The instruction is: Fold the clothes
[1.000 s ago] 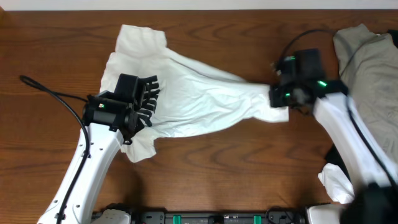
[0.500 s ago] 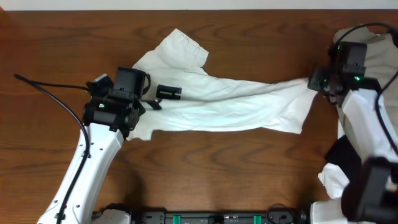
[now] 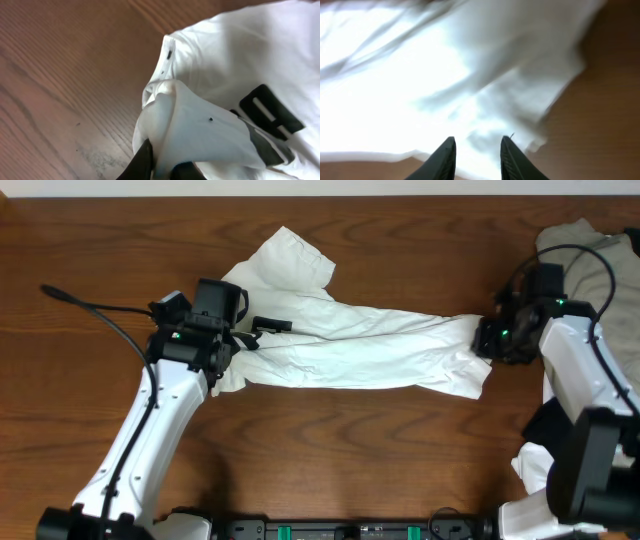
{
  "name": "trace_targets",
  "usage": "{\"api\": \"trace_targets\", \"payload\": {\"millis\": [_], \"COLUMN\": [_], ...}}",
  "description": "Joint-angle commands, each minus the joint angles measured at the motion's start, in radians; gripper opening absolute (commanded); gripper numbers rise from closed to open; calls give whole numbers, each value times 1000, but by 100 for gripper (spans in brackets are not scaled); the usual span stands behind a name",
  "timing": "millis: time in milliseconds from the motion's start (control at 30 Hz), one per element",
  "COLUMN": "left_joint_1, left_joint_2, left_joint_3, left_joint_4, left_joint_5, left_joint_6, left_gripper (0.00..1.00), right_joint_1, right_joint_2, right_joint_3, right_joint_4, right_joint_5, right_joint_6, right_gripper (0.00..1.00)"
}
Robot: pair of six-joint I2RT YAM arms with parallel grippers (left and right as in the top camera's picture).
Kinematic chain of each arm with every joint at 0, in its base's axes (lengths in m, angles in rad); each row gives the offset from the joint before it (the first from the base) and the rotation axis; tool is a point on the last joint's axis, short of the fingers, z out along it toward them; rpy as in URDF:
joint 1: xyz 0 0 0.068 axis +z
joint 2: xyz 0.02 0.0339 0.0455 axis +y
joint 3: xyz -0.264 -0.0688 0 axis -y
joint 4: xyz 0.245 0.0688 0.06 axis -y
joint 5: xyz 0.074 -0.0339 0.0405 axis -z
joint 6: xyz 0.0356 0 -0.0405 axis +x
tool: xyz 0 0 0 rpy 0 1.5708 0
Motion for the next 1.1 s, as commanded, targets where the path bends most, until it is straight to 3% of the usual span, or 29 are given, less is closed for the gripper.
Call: {"api": "trace_targets", "payload": {"millis": [0, 133, 233, 567, 900, 967, 1067], "left_joint_1": [5, 5, 5, 5, 5, 5, 5], "left_joint_2": [14, 14, 14, 14, 14, 14, 14], "left_joint_3": [-1, -1, -1, -1, -1, -1, -1], "left_joint_4": [-10, -18, -31, -36, -36, -36, -35], "left_joint_5": [-27, -27, -24, -19, -1, -1, -1], "left_joint_6": [3, 3, 3, 3, 3, 3, 2], "left_gripper": [12, 12, 12, 13, 14, 14, 14], "right_joint_1": [76, 165, 229, 259, 258, 258, 258], "right_joint_2": [-56, -44, -32, -31, -31, -31, -31], "right_joint_3": [1, -29, -106, -235, -340, -364, -376], "right_joint_4": [-71, -88, 2, 152, 278, 293, 292], "right_joint_5": [-103, 9, 84, 234, 231, 229, 229], "right_joint_6": [-133, -142, -141, -92, -89, -85, -85], "right_gripper": [29, 29, 29, 30, 49, 47, 26]}}
